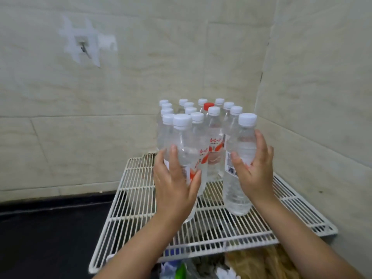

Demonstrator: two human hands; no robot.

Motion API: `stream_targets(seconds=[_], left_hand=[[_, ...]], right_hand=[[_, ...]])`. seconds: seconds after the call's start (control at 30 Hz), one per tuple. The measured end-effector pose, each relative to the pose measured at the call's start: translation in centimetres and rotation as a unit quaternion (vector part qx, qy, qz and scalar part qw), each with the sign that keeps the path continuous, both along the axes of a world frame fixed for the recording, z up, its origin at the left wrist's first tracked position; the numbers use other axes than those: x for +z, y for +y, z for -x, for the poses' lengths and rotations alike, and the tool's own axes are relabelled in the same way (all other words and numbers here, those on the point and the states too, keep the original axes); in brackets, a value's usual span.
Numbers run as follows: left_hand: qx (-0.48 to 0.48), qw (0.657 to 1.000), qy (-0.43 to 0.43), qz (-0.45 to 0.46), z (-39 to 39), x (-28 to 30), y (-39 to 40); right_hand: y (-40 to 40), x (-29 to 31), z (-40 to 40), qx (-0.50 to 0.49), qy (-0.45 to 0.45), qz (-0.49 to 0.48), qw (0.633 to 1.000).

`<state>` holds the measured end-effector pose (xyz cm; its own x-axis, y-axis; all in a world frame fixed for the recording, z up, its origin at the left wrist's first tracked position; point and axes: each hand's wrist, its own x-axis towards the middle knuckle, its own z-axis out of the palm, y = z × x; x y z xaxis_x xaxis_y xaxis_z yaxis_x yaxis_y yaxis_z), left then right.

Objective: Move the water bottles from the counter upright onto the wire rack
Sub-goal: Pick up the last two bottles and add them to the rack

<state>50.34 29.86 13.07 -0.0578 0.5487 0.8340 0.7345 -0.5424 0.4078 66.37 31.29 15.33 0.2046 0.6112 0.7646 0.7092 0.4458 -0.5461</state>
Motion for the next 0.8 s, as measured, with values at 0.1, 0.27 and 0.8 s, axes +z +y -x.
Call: stream_targets(seconds=[0.1,0.27,0.8], left_hand=[[-0.016,0.999,-0.017,-0.030,-2.9,-1.2,0.5],[-0.036,0.998,-0.047,-0.018,-5.6,-1.8,1.4],[-0.049,0.982,0.070,0.169,-2.8,10.7,1.9]], right_hand=[[0.2,-1.0,-1.6,-0.002,0.015,0.008,1.000],[0.6,-1.9,-3.2,0.010,0.000,-0.005,1.000],[0.3,9.9,-5.6,0.110,-0.173,0.181,0.962]])
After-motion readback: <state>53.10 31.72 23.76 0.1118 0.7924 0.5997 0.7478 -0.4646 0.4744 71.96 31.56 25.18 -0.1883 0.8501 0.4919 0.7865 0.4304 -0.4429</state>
